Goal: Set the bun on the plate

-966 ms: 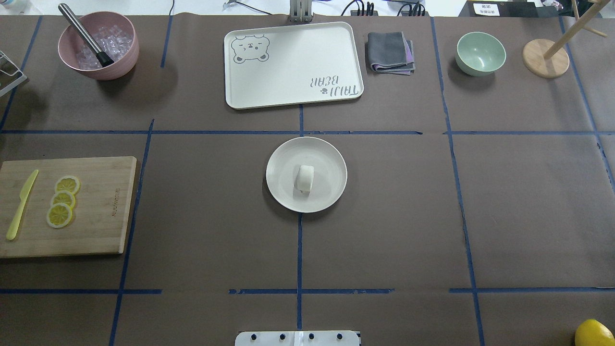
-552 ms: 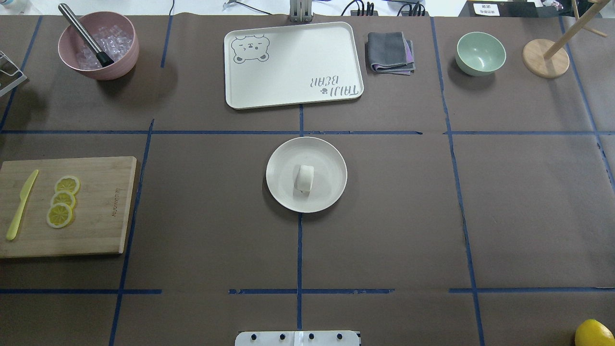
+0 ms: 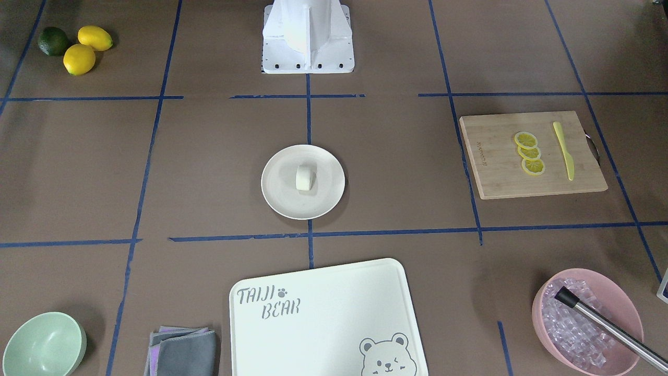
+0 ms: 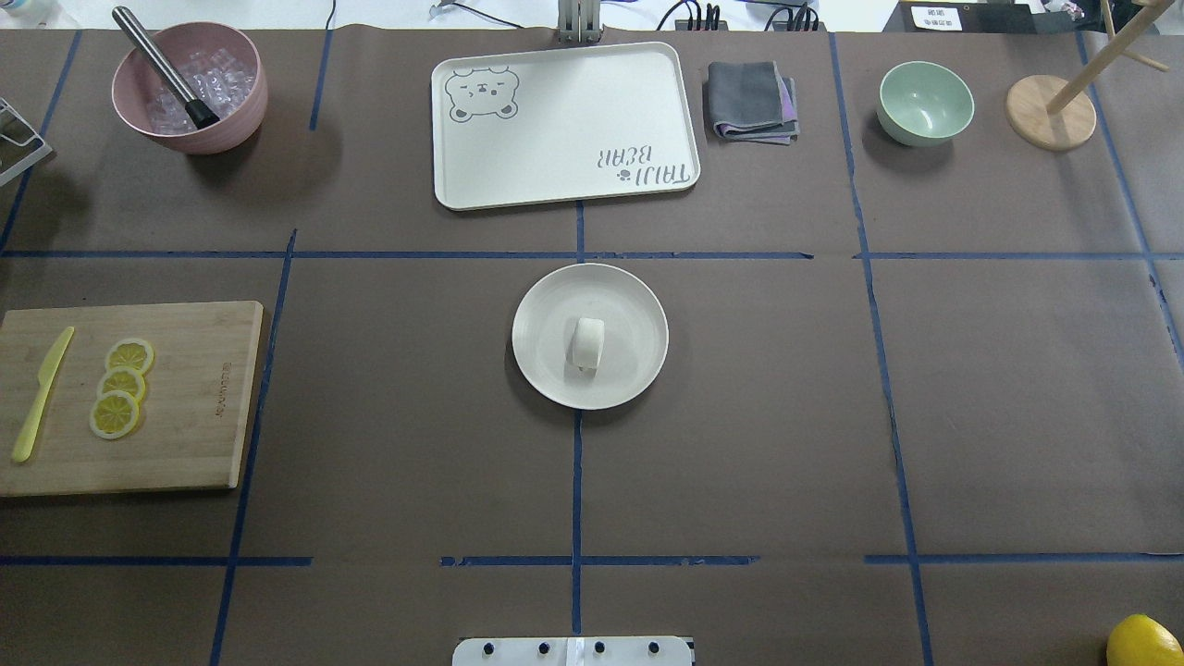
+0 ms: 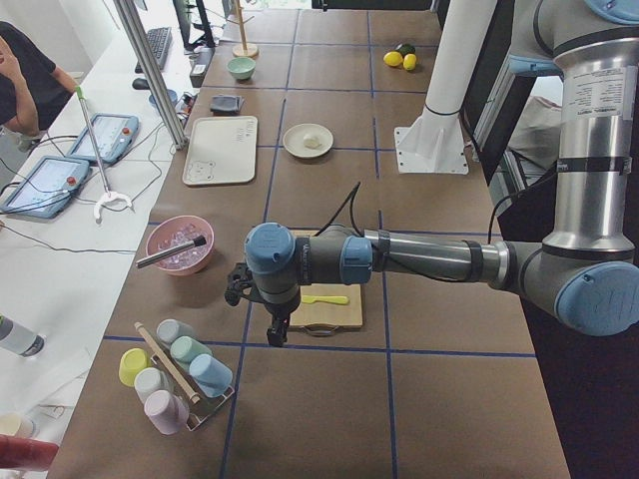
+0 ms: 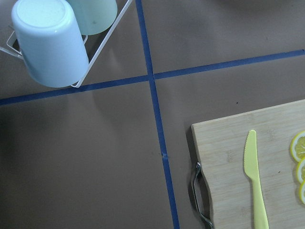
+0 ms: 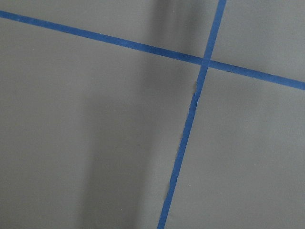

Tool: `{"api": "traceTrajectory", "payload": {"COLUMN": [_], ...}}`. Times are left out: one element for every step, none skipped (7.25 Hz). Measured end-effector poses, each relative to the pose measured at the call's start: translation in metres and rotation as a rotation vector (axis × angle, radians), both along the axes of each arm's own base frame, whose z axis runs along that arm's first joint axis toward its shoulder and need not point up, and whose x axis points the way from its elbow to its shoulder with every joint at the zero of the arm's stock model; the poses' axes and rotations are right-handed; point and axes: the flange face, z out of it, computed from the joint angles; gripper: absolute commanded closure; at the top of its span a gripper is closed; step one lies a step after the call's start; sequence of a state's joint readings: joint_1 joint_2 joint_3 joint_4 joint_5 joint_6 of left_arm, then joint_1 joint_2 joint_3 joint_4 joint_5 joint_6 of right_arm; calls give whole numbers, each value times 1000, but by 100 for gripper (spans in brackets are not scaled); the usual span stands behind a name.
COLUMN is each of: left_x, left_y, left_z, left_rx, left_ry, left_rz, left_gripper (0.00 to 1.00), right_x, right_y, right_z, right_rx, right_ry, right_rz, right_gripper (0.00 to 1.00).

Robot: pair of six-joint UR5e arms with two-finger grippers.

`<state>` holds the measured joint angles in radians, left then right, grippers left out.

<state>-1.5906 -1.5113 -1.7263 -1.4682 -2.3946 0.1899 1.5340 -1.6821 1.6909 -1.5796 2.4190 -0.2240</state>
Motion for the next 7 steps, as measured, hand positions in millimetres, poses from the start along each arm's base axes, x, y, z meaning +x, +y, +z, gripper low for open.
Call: {"api": "traceTrajectory", "payload": {"left_x": [0,0,0,0,0,0,0], "left_y": [2,4,5,6,6,7,12], "left_z": [-5,-8,-8,-10,-12,-17,-22], "left_rx": [9,14,17,20,27,35,43], "left_ry": [0,-1,-2,-3,-3,-3,-3], "left_rz": [-1,-1,-1,-1,-1,-1,-2], "left_gripper": [0,0,0,0,0,0,0], "right_x": [0,0,0,0,0,0,0], "right_y": [1,4,7,9,9,9,11], "right_z": [-3,-5,-5,-5,-5,-4,-4], "right_rx": [7,11,9,6,3,1,-1], "right_ry": [-4,-7,-9,-12,-15,-17,-18], "right_rz": [-2,-2,-1,0,2,4,4], "right_gripper": [0,0,0,0,0,0,0]}}
